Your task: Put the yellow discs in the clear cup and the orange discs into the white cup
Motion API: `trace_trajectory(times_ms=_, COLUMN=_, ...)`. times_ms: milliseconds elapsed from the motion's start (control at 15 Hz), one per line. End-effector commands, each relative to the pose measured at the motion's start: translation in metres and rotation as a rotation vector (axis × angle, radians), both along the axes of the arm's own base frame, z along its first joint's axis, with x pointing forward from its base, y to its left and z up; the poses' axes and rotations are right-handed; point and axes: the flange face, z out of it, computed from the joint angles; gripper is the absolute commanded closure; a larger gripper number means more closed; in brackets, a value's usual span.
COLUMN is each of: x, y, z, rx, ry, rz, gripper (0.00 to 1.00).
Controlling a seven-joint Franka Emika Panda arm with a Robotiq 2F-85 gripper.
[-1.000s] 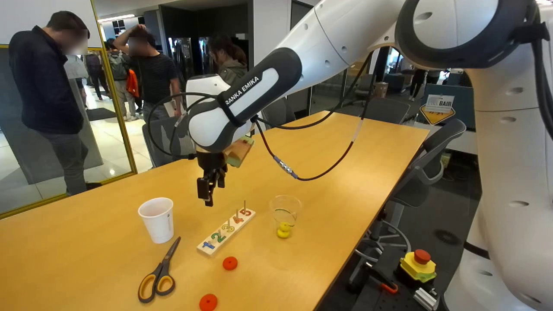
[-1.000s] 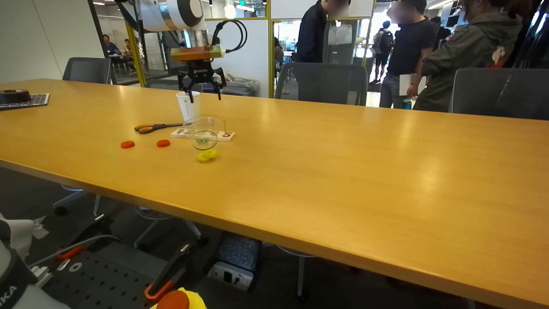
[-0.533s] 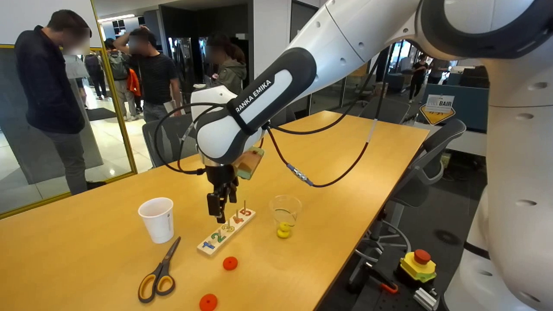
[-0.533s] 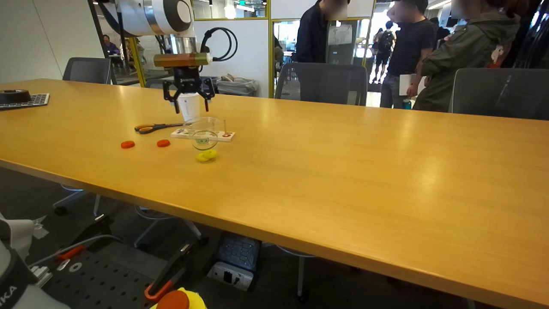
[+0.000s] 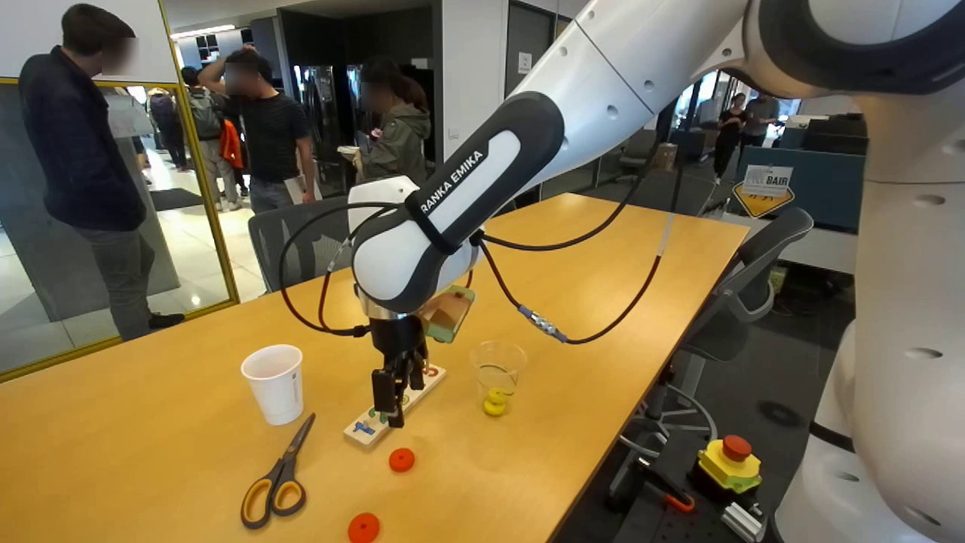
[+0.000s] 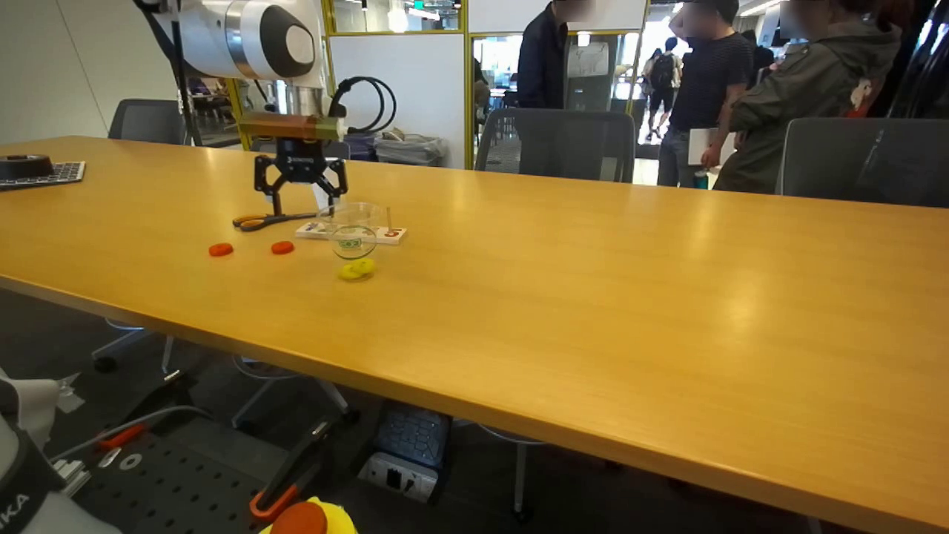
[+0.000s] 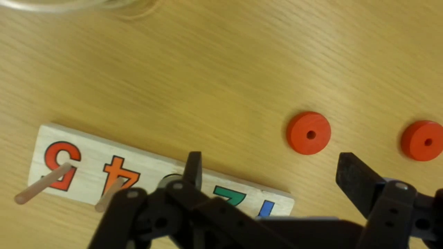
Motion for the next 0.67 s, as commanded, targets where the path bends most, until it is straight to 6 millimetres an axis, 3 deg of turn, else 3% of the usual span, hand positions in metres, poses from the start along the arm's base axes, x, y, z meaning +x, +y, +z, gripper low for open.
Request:
trace_trajectory(times_ms=0, x=-0.023, y=0.002, z=0.004, rx=0.045, ry=-0.039, rz=0.018, gripper=0.0)
trace_trajectory(times_ms=600, x=-0.061, y=0.025, z=-0.013, rx=0.06, ry=-0.163, rz=0.105, gripper=0.0)
